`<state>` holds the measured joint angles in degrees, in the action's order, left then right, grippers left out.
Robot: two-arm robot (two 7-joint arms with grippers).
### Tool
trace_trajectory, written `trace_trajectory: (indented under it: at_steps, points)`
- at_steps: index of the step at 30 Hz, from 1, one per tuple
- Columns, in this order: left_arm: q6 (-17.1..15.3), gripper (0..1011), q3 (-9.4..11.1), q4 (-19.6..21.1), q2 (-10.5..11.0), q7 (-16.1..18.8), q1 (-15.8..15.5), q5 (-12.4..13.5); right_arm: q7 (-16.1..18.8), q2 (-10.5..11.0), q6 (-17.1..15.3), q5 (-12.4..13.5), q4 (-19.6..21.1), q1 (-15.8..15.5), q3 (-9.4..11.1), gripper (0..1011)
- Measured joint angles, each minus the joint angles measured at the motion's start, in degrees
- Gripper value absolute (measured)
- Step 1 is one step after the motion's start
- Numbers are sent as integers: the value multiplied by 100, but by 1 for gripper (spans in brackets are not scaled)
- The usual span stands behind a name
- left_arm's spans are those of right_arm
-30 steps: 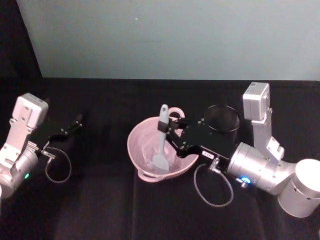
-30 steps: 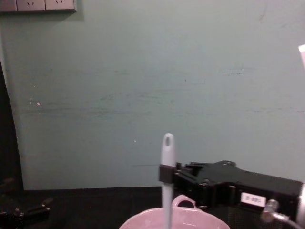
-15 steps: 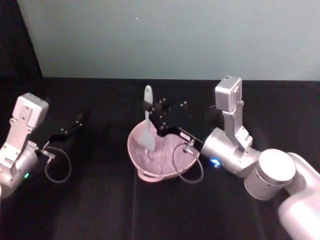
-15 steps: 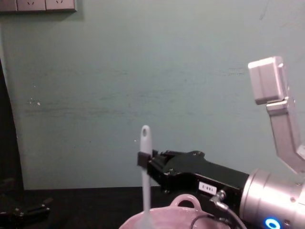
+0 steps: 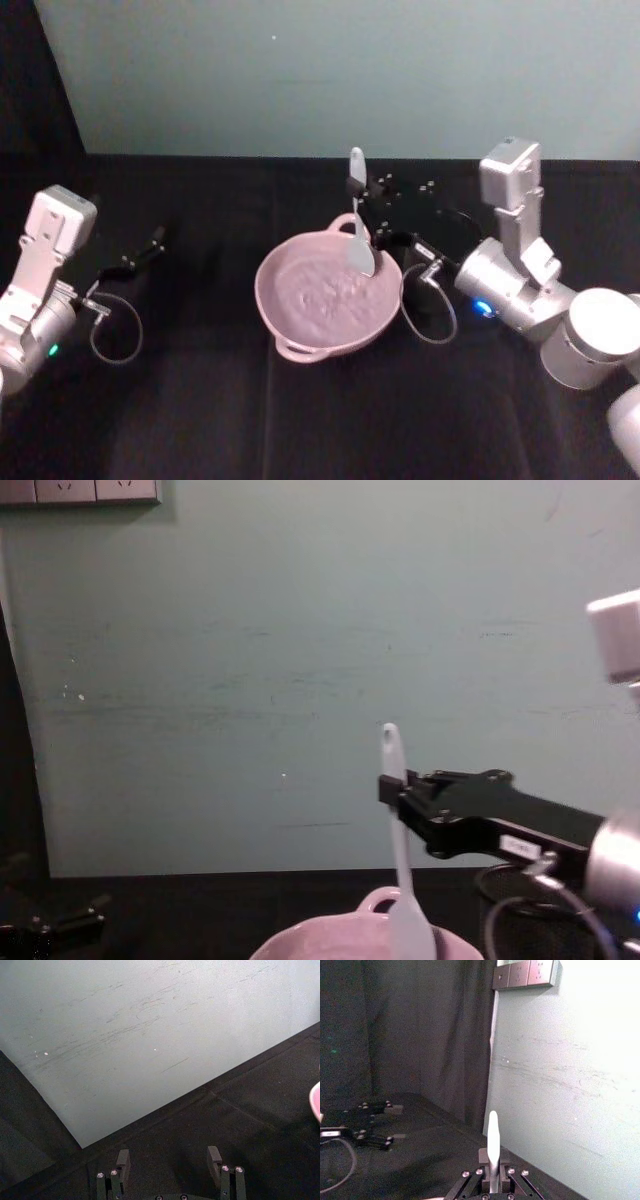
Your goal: Use the one hand to pick up the spoon and stir the clear water in the bowl.
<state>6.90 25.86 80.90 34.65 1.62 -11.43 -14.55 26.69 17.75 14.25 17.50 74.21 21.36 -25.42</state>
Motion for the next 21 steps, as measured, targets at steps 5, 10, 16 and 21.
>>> trace_trajectory:
  at_steps: [5,10,16,21]
  points:
    - [1,1011,0,0,0,0,0,0,278,360,-448,334,764,-446,191,110]
    - [0,1011,0,0,0,0,0,0,533,582,-775,730,1269,-785,229,110]
    - [0,1012,0,0,0,0,0,0,645,595,-965,950,1413,-875,64,110]
    - [0,1011,0,0,0,0,0,0,666,435,-1032,1031,1283,-746,-140,110]
